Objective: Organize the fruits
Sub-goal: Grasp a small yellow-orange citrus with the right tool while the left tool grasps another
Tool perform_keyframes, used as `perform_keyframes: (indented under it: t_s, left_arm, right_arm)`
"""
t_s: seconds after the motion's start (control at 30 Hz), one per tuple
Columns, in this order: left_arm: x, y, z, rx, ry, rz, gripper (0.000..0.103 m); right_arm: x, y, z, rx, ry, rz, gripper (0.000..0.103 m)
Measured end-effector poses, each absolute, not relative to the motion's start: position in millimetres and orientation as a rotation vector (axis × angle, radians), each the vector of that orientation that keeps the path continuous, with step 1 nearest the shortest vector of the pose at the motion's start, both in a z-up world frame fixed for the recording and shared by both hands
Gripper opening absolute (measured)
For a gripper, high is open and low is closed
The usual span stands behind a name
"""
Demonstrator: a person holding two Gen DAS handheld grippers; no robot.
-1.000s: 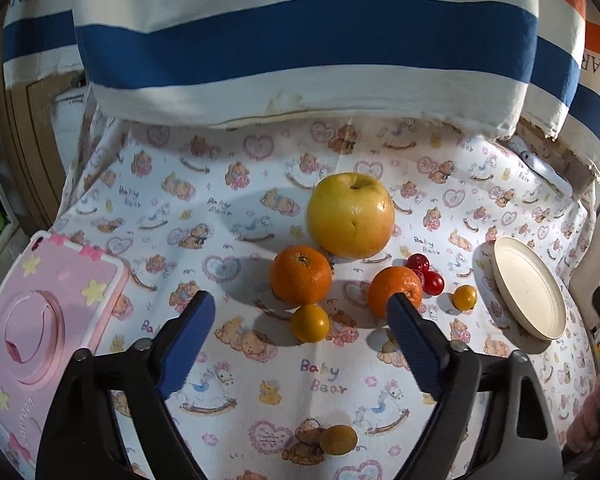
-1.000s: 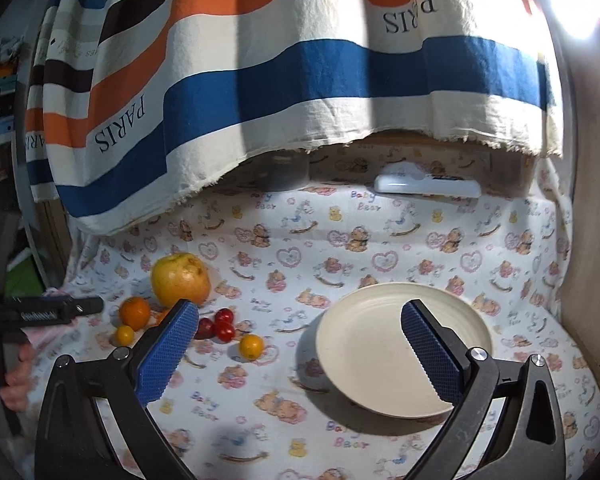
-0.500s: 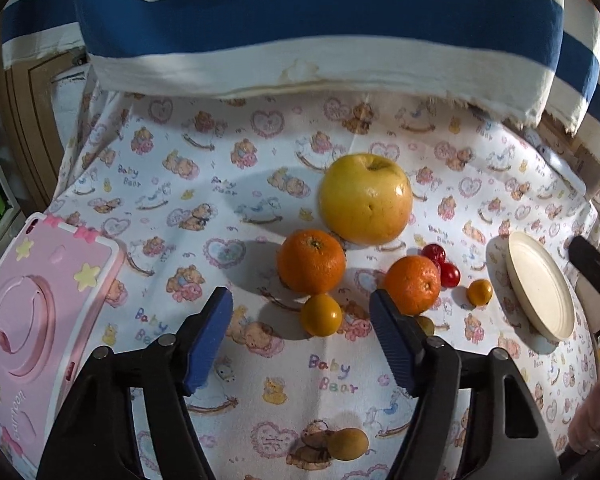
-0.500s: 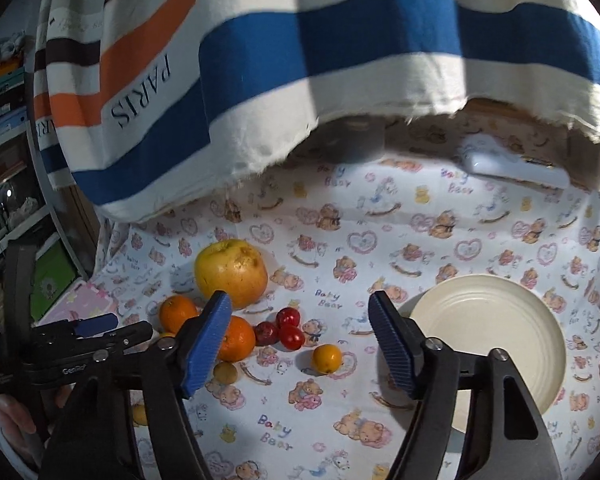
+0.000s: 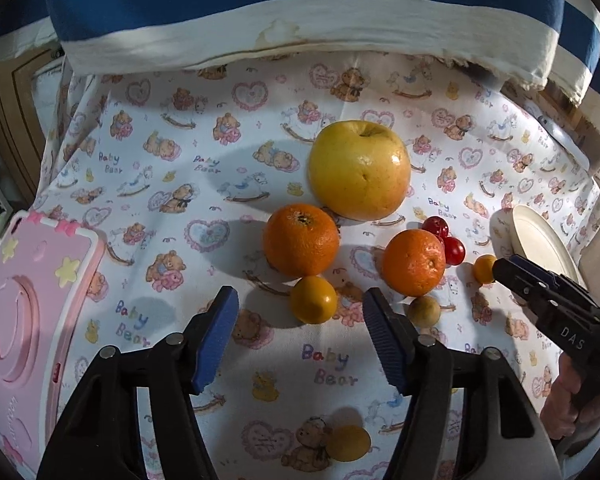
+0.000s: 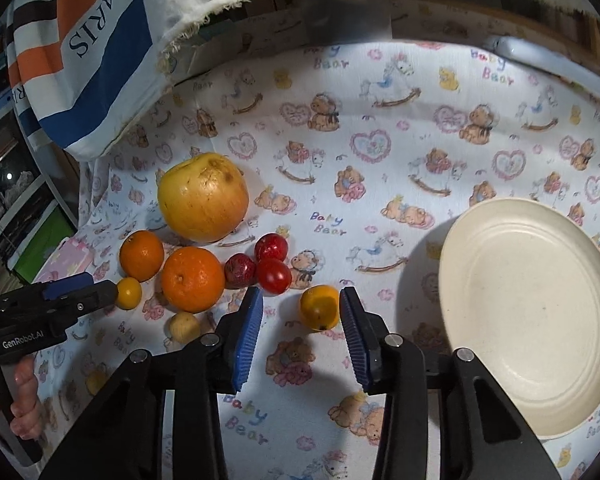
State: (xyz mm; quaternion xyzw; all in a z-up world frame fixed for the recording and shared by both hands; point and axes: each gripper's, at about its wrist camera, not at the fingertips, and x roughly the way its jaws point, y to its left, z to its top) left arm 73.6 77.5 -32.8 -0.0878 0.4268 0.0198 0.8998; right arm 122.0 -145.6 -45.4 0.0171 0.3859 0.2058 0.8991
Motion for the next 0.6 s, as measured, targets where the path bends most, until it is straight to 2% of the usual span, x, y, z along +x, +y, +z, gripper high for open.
perform_keyframes:
  t_s: [0.27, 0.6]
  left_arm:
    - [80.9, 81.9, -46.1, -0.217, 0.941, 0.042, 0.055]
    - [86.2, 76.0, -50.8, -0.204, 0.953, -0.001, 0.051]
  right_arm:
    - [127.7, -148.0, -49.4, 0.057, 0.820, 0.437, 0.040]
    - [135.6, -152.4, -57.0, 0.095, 0.861, 0.440, 0.037]
